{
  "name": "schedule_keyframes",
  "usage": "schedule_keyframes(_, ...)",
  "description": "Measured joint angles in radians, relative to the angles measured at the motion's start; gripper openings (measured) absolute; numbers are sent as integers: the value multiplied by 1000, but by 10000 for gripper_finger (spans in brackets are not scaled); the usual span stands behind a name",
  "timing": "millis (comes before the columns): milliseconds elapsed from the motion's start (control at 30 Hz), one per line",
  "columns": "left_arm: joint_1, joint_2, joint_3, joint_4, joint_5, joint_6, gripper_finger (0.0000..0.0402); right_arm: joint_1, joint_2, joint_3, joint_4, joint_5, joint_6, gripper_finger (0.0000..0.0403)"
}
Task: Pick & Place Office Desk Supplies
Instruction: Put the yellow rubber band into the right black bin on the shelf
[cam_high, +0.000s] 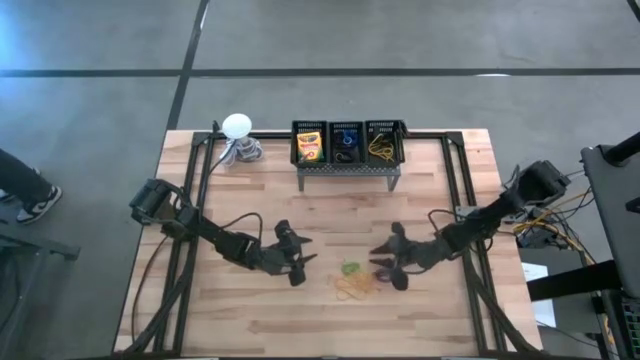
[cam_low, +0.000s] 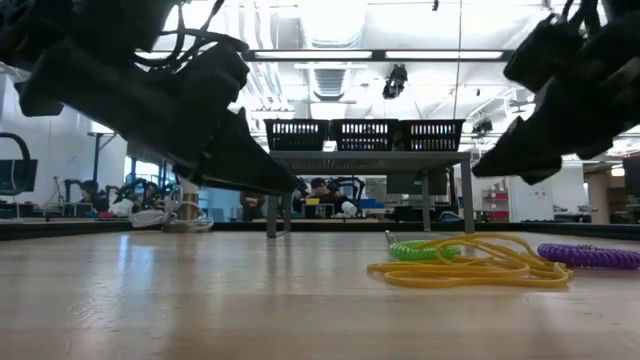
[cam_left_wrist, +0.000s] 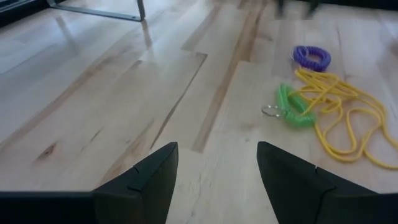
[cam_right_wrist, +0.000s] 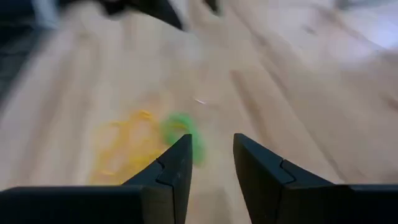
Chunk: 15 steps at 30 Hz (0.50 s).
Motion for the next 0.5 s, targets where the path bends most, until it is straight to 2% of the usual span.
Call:
schedule_keyframes(100, 4, 0, 0, -2, -6, 0, 223, 0, 52, -12, 160, -142, -76, 113)
schedule_keyframes(167, 6, 0, 0, -2, -6, 0, 223, 1, 94, 12, 164, -195, -88, 117)
schedule_keyframes(333, 12, 0, 0, -14, -9, 0, 223, 0, 235, 139, 8, -212, -104, 129)
schedule_keyframes(500, 12, 0, -2, -26, -9, 0, 223, 0, 327, 294, -247, -249, -148, 138)
